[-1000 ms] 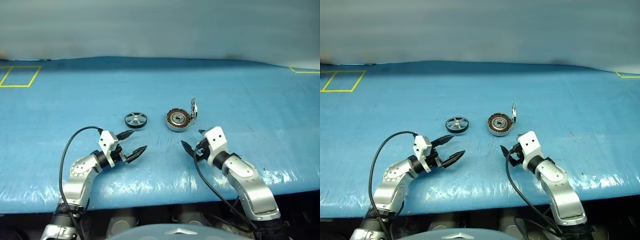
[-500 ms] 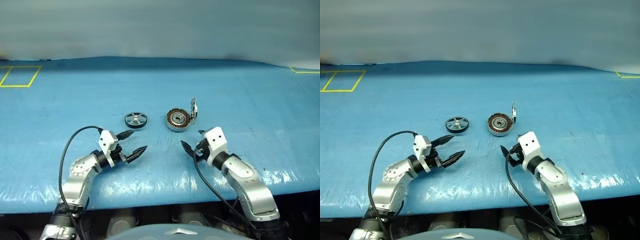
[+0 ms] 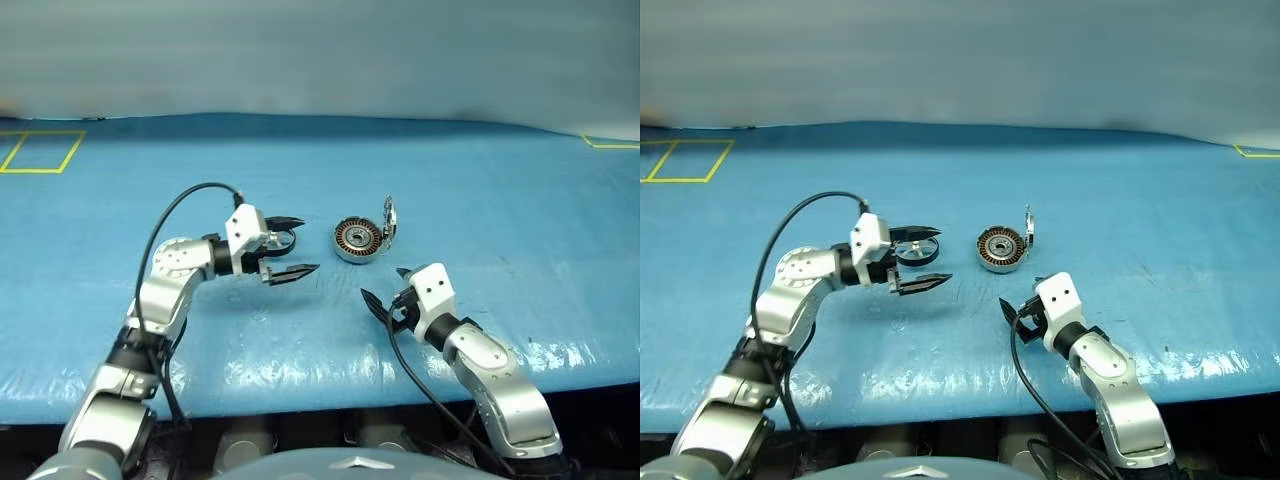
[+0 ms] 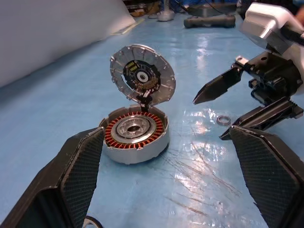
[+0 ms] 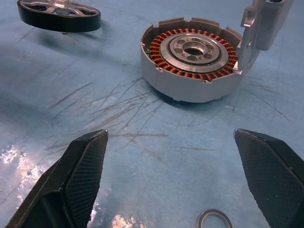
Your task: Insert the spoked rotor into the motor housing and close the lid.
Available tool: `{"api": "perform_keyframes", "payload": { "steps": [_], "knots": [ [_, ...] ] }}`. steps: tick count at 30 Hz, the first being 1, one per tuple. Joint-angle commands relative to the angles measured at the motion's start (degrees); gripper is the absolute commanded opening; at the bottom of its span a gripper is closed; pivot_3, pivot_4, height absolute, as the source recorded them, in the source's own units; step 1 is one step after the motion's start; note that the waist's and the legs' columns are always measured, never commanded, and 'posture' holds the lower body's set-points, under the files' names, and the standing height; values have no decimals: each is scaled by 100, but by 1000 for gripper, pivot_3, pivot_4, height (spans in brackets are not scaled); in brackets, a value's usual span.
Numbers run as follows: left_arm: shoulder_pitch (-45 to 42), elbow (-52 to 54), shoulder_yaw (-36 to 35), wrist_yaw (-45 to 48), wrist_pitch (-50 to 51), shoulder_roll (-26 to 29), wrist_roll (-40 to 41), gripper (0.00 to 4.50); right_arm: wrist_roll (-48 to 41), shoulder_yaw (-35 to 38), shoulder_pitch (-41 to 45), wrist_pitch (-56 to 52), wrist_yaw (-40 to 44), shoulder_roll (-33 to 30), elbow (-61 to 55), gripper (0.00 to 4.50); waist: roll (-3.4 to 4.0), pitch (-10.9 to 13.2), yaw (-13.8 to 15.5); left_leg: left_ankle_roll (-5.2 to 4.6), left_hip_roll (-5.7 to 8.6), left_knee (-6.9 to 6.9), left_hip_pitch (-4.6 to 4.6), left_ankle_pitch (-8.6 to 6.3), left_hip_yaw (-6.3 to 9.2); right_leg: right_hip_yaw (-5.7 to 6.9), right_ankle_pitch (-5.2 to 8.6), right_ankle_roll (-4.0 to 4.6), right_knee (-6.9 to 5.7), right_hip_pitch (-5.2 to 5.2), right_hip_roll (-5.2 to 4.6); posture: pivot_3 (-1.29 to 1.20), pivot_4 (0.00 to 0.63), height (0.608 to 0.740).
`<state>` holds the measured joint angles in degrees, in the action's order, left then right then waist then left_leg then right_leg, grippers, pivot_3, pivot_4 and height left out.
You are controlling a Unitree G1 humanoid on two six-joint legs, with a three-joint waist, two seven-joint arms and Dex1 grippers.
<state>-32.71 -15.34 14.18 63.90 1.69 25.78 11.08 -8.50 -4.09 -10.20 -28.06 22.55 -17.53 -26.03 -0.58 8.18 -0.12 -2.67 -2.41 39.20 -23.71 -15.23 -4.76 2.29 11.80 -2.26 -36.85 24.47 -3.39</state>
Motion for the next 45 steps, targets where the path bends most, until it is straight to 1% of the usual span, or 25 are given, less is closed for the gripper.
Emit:
{"api": "perform_keyframes", "payload": {
  "steps": [1,6,11,13,16,18,20,22,26,28,30,33,35,40,43,45],
  "knots": [
    [-790,-1011,354,545,-629,-193,-411,4486,-202,63,-172,56,-7,65,-382,4453,-1,0,0,0,0,-1,-2,0,1,0,0,0,2,1,1,0,150,740],
    [-1911,-2749,623,757,-1694,-704,-945,4486,-145,83,-430,156,-212,156,-550,4453,-5,3,0,-5,3,0,-10,-3,-1,-4,0,0,4,6,1,0,150,740],
    [-2753,-4192,879,573,-2354,-1157,-1615,4486,-102,106,-645,179,-433,271,-696,4453,-12,7,3,-8,5,2,-15,-5,2,-4,1,-3,5,7,0,0,150,740],
    [-2937,-4570,948,612,-2550,-1275,-1788,4486,-79,96,-721,189,-511,306,-743,4453,-14,8,-6,-10,5,3,-14,-6,1,-4,1,-4,5,7,0,0,150,740],
    [-3136,-4873,857,580,-2650,-1440,-1859,4486,-51,101,-850,232,-650,361,-863,4453,-18,11,-15,-10,4,2,-17,-6,1,-5,2,-4,4,10,0,0,150,740],
    [-3166,-4825,569,933,-2552,-1504,-1537,4486,-87,36,-912,245,-657,379,-1048,4453,-20,12,-18,-10,3,3,-21,-6,4,-4,2,-4,4,12,0,0,150,740],
    [-3039,-4576,338,1433,-2402,-1441,-1195,4486,-16,-154,-844,196,-627,318,-1233,4453,-21,13,-43,-10,2,5,-23,-6,4,-4,1,-4,3,15,0,0,150,740],
    [-2779,-4227,156,1700,-2165,-1230,-975,4486,-81,-275,-599,9,-512,222,-1434,4453,-21,14,-72,-10,-2,7,-23,-6,4,-4,2,-3,1,16,0,0,150,740],
    [-1887,-3078,-4,1984,-1357,-606,-745,4486,-2,-526,312,-640,-169,-325,-1566,4453,-19,14,-144,-10,-19,9,-8,-6,-3,-9,1,-1,-6,11,1,0,150,740],
    [-1365,-2462,-48,1857,-1052,-328,-728,4486,-8,-701,925,-1131,21,-625,-1517,4453,-19,15,-141,-7,-22,8,-2,-4,-2,-10,-2,4,-10,9,1,0,150,740],
    [-943,-1895,-120,1714,-704,-171,-646,4486,-187,-649,1500,-1557,82,-644,-1338,4453,-21,17,-115,-5,-25,9,-8,-2,9,-5,-13,25,-14,11,0,0,150,740],
    [-256,-966,-288,1457,-192,50,-449,4486,-339,-1013,2467,-2252,511,-867,-1036,4453,-23,18,-35,-4,-23,11,-19,-1,20,3,-17,25,-13,11,-8,0,150,740],
    [187,-362,-424,1161,109,104,-321,4486,-88,-1367,3122,-2673,501,-1014,-683,4453,-22,18,-33,-12,-23,21,-23,-6,18,3,-18,23,-9,9,-11,0,150,740],
    [1206,1081,-836,550,919,65,362,4486,-77,-1890,4553,-3563,817,-1109,335,4453,-18,21,-55,-19,-22,30,-27,-10,12,3,-19,18,-7,8,-17,0,150,740],
    [1646,1593,-1046,274,1245,-9,793,4486,-145,-2037,5121,-3787,1124,-1192,1009,4453,-17,21,-54,-18,-24,30,-24,-10,11,4,-20,17,-9,8,-14,0,150,740],
    [1927,1783,-1051,169,1227,26,840,4486,-74,-2207,5475,-3752,1393,-1368,1559,4453,-16,21,-52,-16,-24,29,-24,-9,14,7,-20,18,-11,6,-14,0,150,740]
  ]
}}
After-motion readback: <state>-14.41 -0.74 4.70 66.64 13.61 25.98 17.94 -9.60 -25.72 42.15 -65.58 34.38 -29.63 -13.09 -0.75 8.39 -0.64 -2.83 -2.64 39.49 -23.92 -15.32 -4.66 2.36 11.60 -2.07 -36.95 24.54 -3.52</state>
